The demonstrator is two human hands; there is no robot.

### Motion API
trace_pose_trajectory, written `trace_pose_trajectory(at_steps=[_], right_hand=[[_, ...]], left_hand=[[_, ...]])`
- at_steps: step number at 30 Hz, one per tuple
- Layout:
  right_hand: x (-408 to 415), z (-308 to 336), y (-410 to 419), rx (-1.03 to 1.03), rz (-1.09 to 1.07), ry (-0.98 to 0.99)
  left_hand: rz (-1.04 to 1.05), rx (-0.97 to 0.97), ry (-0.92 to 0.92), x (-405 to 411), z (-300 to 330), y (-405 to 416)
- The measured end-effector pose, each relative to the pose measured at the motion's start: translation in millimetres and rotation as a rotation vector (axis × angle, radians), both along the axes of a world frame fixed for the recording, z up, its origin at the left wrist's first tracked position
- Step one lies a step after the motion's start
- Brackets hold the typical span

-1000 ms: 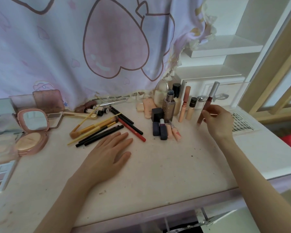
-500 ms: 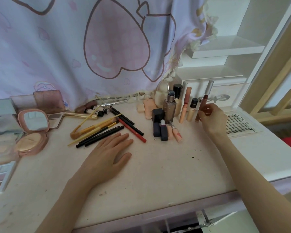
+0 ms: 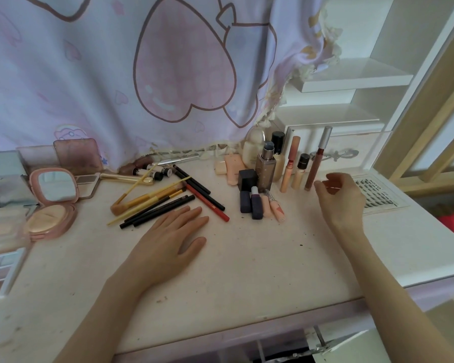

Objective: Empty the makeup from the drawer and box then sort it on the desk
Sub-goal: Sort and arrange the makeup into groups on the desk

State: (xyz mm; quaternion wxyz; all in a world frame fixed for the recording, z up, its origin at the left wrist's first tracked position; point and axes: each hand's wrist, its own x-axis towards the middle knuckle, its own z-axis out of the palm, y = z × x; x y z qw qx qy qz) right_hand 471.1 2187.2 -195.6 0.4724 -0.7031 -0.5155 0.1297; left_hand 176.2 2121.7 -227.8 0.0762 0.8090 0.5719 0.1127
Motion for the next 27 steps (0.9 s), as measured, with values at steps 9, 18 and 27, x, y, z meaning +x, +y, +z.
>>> trace_pose_trajectory(at_steps=[9, 18, 27], right_hand=[[-96, 11, -23, 0.069, 0.524, -0.216], [-186, 14, 40, -0.084, 0.844, -0.634], [-237, 9, 87, -0.03, 0.811, -0.866]], left_hand=[[0.011, 0.096, -0.102, 3, 1, -4], [0.462, 0.501, -0.204, -12, -5, 4], [0.559, 0.286, 0.055, -16, -16, 12]])
